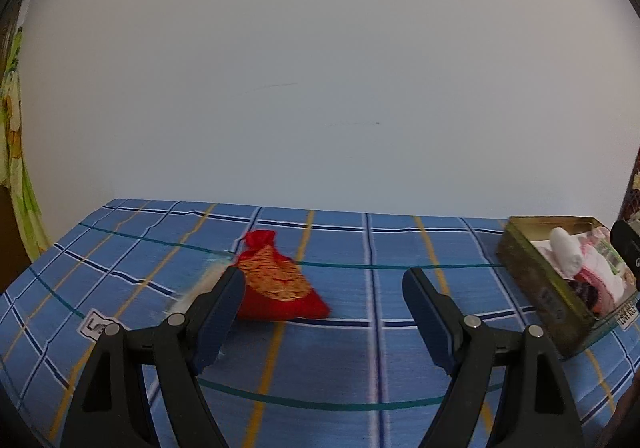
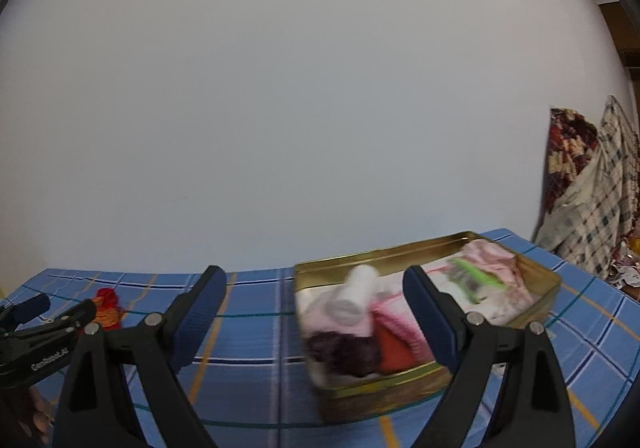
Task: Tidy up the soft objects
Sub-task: 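Move both tools away from the tin toward the red pouch and cotton swabs, then grasp the red-and-gold pouch with the right tool while the left tool grasps the cotton swab bag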
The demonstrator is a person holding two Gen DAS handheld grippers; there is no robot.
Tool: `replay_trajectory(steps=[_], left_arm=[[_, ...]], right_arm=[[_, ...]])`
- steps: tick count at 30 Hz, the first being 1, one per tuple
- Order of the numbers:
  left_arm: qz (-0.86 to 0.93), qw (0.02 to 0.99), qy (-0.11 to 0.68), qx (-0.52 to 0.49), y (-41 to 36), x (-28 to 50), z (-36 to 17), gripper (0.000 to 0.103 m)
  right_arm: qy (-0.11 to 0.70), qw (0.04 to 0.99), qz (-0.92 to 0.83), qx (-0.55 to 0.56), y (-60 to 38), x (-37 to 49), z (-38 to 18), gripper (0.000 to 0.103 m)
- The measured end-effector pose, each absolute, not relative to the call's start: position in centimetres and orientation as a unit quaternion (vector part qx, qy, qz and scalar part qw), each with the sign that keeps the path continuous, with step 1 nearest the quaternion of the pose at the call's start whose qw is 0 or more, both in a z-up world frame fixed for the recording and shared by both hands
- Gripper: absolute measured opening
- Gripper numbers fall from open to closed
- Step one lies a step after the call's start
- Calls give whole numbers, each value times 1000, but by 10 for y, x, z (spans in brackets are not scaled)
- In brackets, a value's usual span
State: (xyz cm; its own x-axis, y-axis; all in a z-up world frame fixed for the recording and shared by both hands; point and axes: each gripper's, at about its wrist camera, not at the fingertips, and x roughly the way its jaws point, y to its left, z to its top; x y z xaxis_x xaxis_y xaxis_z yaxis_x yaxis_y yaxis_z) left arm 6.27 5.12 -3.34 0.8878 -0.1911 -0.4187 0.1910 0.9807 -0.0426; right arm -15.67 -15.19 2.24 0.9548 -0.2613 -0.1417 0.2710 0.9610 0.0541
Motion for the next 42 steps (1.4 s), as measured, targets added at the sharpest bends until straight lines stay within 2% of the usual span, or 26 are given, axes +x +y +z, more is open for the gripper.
replay_trajectory(steps=[23, 32, 35, 40, 42], left_arm=[[13, 965, 261, -31, 181, 123, -42, 83], [60, 957, 281, -40, 207, 136, -46, 83], [64, 955, 285, -41, 210, 137, -46, 83], [65, 955, 288, -39, 211, 140, -47, 83], [62, 954, 289, -43, 211, 140, -47, 83]], right_arm=[[157, 988, 11, 11, -26, -64, 7, 92], [249, 965, 74, 27, 8, -9, -8, 90], [287, 953, 94, 39, 17, 11, -15, 85], [358, 924, 119, 63, 29, 48, -34, 70], [381, 914, 121, 77, 30, 56, -41, 70]])
